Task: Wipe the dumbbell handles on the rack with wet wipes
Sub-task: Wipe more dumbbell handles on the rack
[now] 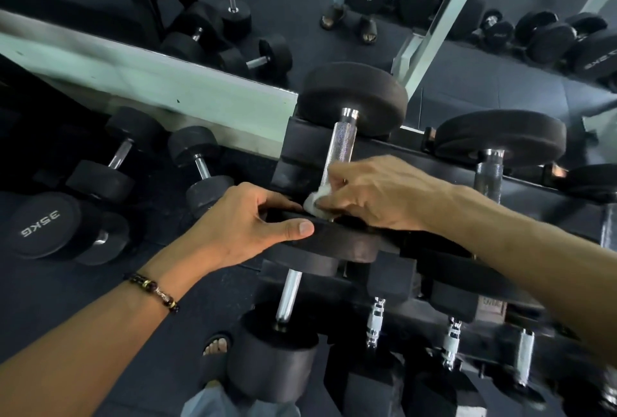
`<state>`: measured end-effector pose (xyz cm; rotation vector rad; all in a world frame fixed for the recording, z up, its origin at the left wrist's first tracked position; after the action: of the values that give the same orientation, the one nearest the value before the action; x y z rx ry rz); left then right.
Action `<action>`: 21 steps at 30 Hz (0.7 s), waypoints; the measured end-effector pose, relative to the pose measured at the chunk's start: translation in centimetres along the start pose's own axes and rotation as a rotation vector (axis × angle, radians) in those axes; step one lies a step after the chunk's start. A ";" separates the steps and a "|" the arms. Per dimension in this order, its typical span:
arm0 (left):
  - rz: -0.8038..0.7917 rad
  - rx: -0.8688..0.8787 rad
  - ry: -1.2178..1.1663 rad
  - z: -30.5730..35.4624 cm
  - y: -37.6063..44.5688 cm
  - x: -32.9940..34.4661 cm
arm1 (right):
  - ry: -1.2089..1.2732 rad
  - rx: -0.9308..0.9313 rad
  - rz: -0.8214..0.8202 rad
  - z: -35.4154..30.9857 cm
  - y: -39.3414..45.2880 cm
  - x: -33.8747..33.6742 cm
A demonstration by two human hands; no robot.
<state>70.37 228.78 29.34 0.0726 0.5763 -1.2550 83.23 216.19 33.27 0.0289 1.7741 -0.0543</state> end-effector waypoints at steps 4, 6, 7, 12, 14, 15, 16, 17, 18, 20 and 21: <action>0.020 -0.005 0.011 -0.3 -0.1 0.0 | -0.021 0.085 0.172 1.1 0.1 -0.9; 0.012 -0.007 -0.012 -0.2 -0.2 0.1 | 0.007 -0.040 -0.005 -0.8 -0.2 0.1; 0.012 -0.008 -0.016 -0.2 -0.2 0.1 | 0.019 -0.086 -0.060 -1.5 -0.4 0.2; 0.031 -0.013 0.025 -0.5 -0.2 0.1 | -0.088 0.164 0.308 2.7 -0.1 -1.7; 0.031 -0.026 0.030 -0.7 -0.1 0.1 | -0.057 0.143 0.317 1.6 -0.6 -0.9; 0.028 -0.022 0.021 -0.6 -0.1 0.2 | -0.025 0.070 0.268 0.4 -0.9 -0.4; 0.024 -0.016 0.007 -0.5 -0.2 0.2 | 0.008 -0.001 0.198 -0.8 -1.2 -0.1; 0.021 -0.011 -0.006 -0.4 -0.2 0.1 | 0.017 -0.051 0.131 -1.4 -1.2 0.0; 0.021 -0.010 -0.003 -0.3 -0.3 0.1 | -0.011 -0.075 0.100 -1.2 -1.0 -0.1; 0.026 -0.012 0.045 -0.3 -0.2 0.1 | -0.064 -0.005 0.200 0.9 -0.2 -0.8; 0.028 -0.019 0.066 -0.4 -0.2 0.1 | -0.074 0.083 0.306 2.2 0.1 -1.4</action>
<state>70.05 228.80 29.02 0.1064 0.6415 -1.2233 85.65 216.22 34.21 0.3536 1.6755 0.0915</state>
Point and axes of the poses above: each hand's wrist, its own y-axis towards the middle knuckle, its own x-axis out of the palm, z = x × y, the point moved 5 cm from there along y, towards the middle knuckle, and after that the axes turned 10 degrees about z, right-handed, at the moved point
